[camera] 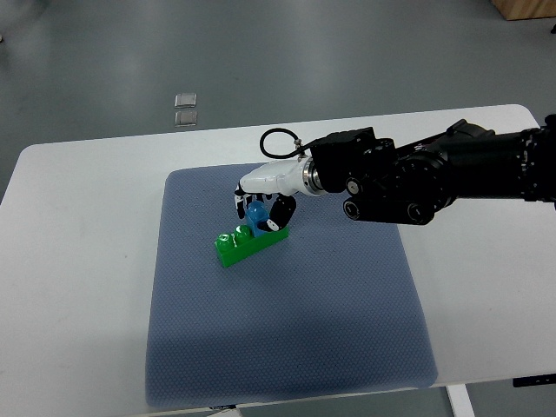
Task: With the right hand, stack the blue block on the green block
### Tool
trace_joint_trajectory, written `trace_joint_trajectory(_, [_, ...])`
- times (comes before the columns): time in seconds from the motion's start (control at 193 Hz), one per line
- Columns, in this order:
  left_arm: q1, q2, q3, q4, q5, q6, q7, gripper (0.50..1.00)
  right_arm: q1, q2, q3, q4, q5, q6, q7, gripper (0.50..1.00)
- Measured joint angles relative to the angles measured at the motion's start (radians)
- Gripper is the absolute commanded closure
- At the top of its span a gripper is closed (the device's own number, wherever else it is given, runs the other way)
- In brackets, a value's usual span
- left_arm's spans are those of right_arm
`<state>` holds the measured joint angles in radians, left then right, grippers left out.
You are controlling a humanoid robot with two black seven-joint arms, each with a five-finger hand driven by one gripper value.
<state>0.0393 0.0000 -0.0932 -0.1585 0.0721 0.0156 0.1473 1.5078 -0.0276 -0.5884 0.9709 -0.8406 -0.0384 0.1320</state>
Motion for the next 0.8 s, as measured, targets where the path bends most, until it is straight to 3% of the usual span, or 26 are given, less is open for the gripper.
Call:
trace_joint_trajectory(0.275, [0.0,0.0,0.0,0.0,0.0,0.0,0.0,0.5,-0.012,0.0,-0.002,-0.003,0.0,-0.021,0.004,0.869])
trace_joint_trajectory(0.352, [0.0,0.0,0.0,0.0,0.0,0.0,0.0,0.5,-0.015,0.0,-0.002,-0.003,0.002,-0.023,0.004,0.818])
trace_joint_trajectory(0.399, [0.0,0.0,0.0,0.0,0.0,0.0,0.0,0.5,-0.016,-0.001,0.0,-0.003,0.006,-0.023,0.004,0.74])
trace_joint_trajectory(0.472, [0.0,0.0,0.0,0.0,0.0,0.0,0.0,0.5,-0.016,-0.004,0.005,-0.003,0.011,-0.022,0.004,0.671])
trace_joint_trajectory(0.487, [0.0,0.0,0.0,0.0,0.0,0.0,0.0,0.5,-0.016,-0.005,0.007,-0.003,0.012,-0.021,0.004,0.624])
trace_joint_trajectory(0.534, [0.0,0.0,0.0,0.0,0.0,0.0,0.0,0.5,-0.016,-0.007,0.011,-0.003,0.014,-0.018,0.004,0.624])
trace_joint_trajectory(0.539, [0.0,0.0,0.0,0.0,0.0,0.0,0.0,0.5,-0.016,-0.007,0.011,-0.003,0.014,-0.017,0.004,0.591])
trace_joint_trajectory(0.798, [0.0,0.0,0.0,0.0,0.0,0.001,0.0,0.5,-0.01,-0.018,0.051,-0.003,0.018,0.019,0.001,0.576])
